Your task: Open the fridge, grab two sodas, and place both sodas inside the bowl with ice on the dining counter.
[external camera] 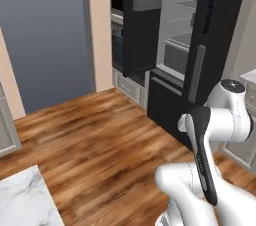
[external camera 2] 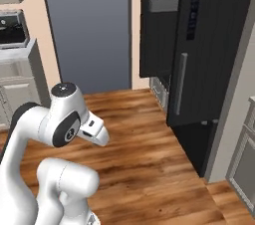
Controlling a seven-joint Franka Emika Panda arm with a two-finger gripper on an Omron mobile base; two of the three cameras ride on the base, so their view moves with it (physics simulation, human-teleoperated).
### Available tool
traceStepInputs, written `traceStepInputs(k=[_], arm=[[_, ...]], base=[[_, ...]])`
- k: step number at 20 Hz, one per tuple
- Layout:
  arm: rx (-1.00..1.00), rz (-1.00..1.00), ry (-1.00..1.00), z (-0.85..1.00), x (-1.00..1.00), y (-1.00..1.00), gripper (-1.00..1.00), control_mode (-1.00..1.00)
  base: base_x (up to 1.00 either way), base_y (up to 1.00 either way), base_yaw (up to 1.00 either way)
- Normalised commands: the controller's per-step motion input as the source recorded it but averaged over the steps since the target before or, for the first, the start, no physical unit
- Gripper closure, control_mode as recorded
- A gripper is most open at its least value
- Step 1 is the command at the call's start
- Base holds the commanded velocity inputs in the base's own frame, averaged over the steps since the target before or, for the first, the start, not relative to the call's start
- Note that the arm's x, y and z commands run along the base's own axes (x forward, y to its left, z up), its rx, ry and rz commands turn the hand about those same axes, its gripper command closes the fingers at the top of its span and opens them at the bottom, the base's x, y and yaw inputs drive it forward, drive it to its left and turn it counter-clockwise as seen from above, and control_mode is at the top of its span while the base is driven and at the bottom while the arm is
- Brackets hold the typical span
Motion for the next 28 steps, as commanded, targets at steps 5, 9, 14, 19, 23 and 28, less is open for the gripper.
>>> traceStepInputs(k=[5,9,14,19,23,28], arm=[[0.0,0.0,0.0,0.0,0.0,0.0,-1.0,1.0],[0.0,0.0,0.0,0.0,0.0,0.0,-1.0,1.0],[0.0,0.0,0.0,0.0,0.0,0.0,-1.0,1.0],[0.0,0.0,0.0,0.0,0.0,0.0,-1.0,1.0],[0.0,0.0,0.0,0.0,0.0,0.0,-1.0,1.0],[0.0,0.0,0.0,0.0,0.0,0.0,-1.0,1.0]], base=[[1.0,0.02,0.04],[0.97,0.13,0.1],[0.85,0.51,-0.13],[0.8,0.5,-0.34],[0.42,0.39,-0.55],[0.51,0.43,-0.56]])
